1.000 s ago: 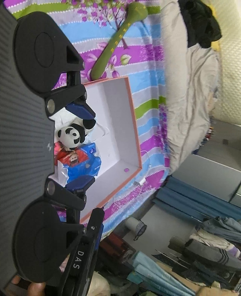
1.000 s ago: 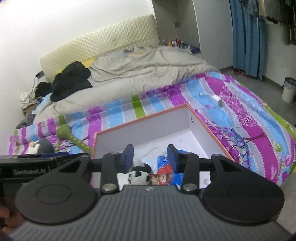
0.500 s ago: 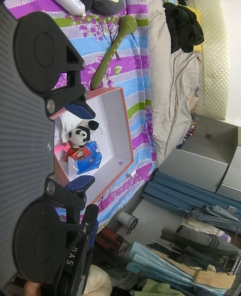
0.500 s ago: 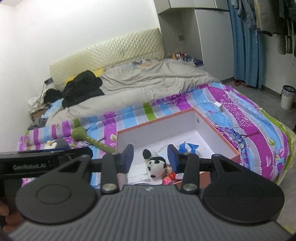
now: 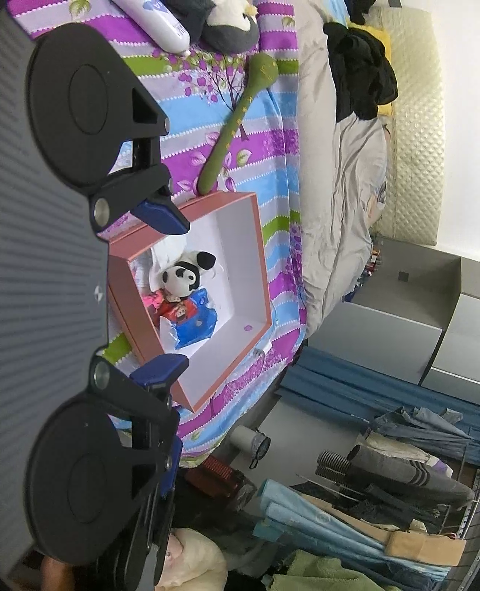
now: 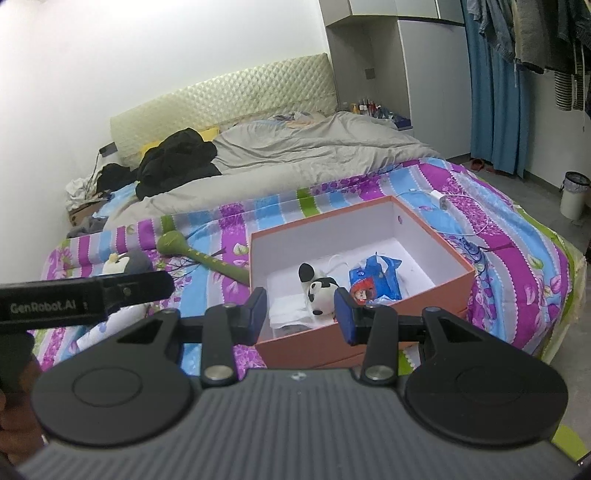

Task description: Organize soft objects

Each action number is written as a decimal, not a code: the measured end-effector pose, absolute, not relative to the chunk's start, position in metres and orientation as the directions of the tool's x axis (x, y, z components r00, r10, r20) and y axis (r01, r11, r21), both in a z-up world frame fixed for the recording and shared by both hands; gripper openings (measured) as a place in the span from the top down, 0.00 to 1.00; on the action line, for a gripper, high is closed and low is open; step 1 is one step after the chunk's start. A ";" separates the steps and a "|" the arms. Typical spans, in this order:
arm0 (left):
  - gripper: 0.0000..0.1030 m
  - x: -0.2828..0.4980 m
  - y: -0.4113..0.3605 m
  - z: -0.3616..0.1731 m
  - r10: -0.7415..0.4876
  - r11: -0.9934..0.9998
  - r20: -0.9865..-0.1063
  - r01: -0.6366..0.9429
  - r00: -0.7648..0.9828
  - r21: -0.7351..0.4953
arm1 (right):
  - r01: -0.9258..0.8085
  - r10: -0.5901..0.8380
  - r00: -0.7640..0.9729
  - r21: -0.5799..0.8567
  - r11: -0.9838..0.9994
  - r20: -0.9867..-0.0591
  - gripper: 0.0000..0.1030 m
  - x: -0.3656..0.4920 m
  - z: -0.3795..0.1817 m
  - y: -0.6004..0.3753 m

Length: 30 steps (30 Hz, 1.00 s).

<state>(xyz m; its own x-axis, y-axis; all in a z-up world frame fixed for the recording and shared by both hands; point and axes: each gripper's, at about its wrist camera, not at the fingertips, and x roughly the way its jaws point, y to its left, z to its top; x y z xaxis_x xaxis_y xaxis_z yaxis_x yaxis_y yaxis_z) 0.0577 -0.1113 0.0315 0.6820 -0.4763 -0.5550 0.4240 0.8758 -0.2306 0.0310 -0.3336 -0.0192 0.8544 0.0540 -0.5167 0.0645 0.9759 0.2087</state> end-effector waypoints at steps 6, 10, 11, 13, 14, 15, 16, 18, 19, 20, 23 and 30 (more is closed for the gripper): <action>0.26 0.042 -0.105 0.028 -0.467 0.883 -0.546 0.402 0.695 -0.244 | 0.066 0.049 0.845 0.195 0.979 -0.533 0.58 0.022 -0.026 -0.335; 0.26 0.043 -0.106 0.025 -0.463 0.884 -0.553 0.404 0.693 -0.234 | 0.075 0.042 0.846 0.196 0.978 -0.531 0.58 0.022 -0.026 -0.335; 0.26 0.046 -0.107 0.025 -0.464 0.884 -0.556 0.405 0.690 -0.235 | 0.078 0.039 0.847 0.195 0.978 -0.531 0.58 0.023 -0.025 -0.335; 0.26 0.047 -0.108 0.023 -0.467 0.882 -0.558 0.406 0.686 -0.239 | 0.078 0.041 0.847 0.200 0.977 -0.530 0.58 0.024 -0.026 -0.334; 0.26 0.048 -0.108 0.021 -0.467 0.882 -0.559 0.405 0.685 -0.240 | 0.078 0.040 0.847 0.197 0.977 -0.531 0.58 0.024 -0.026 -0.333; 0.26 0.048 -0.108 0.020 -0.467 0.882 -0.560 0.404 0.684 -0.242 | 0.079 0.036 0.846 0.191 0.978 -0.532 0.58 0.024 -0.027 -0.333; 0.26 0.048 -0.108 0.019 -0.469 0.881 -0.562 0.404 0.682 -0.246 | 0.079 0.034 0.846 0.188 0.979 -0.532 0.58 0.024 -0.028 -0.332; 0.24 0.048 -0.108 0.017 -0.469 0.881 -0.565 0.403 0.679 -0.247 | 0.082 0.031 0.844 0.185 0.979 -0.535 0.58 0.023 -0.029 -0.333; 0.21 0.048 -0.107 0.016 -0.467 0.882 -0.567 0.402 0.679 -0.245 | 0.082 0.030 0.843 0.184 0.979 -0.538 0.54 0.024 -0.029 -0.333; 0.19 0.048 -0.107 0.016 -0.464 0.884 -0.568 0.399 0.680 -0.244 | 0.086 0.026 0.842 0.181 0.980 -0.539 0.42 0.024 -0.030 -0.334; 0.07 0.051 -0.102 0.014 -0.464 0.884 -0.568 0.389 0.680 -0.257 | 0.106 0.003 0.845 0.173 0.979 -0.535 0.18 0.025 -0.031 -0.337; 0.00 0.055 -0.096 0.013 -0.425 0.904 -0.569 0.356 0.704 -0.236 | 0.137 -0.033 0.836 0.150 0.979 -0.548 0.18 0.026 -0.032 -0.341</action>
